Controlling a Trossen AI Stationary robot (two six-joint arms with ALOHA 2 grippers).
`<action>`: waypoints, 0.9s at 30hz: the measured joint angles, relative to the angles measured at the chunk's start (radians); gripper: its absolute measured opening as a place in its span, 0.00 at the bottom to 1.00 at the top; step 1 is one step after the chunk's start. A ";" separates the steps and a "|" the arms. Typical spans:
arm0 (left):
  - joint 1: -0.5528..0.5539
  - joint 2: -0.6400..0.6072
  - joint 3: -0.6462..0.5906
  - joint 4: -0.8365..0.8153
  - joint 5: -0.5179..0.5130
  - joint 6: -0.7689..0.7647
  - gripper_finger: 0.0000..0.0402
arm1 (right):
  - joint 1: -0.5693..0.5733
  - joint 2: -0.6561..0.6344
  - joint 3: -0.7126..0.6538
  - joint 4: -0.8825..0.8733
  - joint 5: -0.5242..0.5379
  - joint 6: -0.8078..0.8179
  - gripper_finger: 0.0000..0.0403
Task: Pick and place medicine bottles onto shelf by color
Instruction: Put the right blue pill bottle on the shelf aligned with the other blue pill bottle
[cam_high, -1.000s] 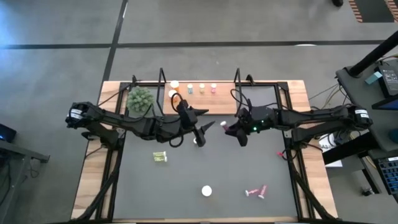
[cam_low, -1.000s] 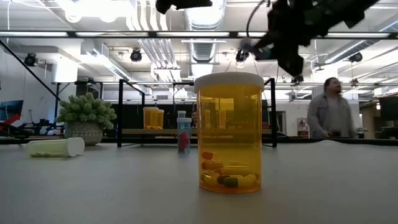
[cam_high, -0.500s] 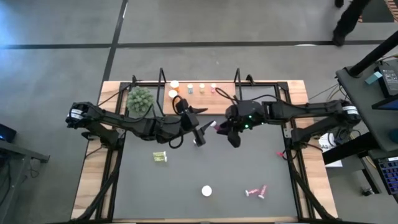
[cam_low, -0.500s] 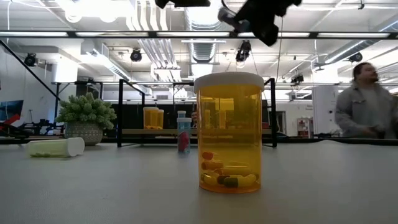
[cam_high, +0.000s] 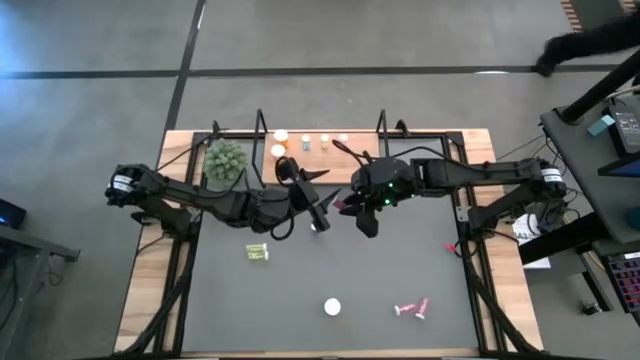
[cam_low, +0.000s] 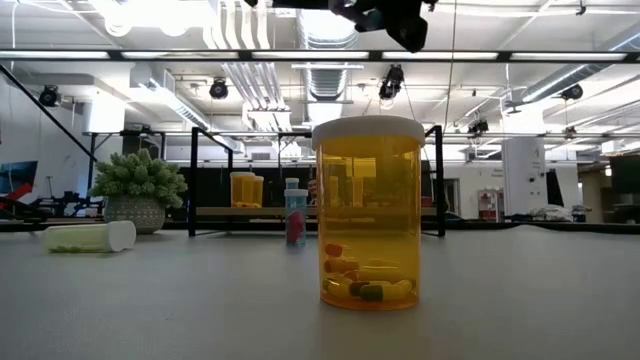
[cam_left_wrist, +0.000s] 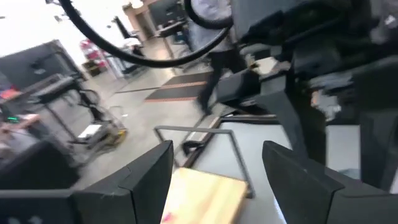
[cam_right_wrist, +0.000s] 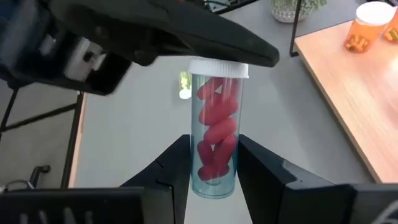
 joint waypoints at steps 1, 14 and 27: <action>-0.001 0.000 0.000 0.000 -0.012 0.012 0.58 | 0.000 -0.002 0.001 0.001 0.000 0.013 0.28; -0.011 -0.002 0.000 0.008 -0.026 0.032 0.58 | 0.000 -0.005 0.004 0.029 0.020 0.048 0.25; -0.012 0.052 0.013 0.017 -0.031 0.031 0.58 | 0.000 -0.001 0.004 0.037 0.022 0.066 0.25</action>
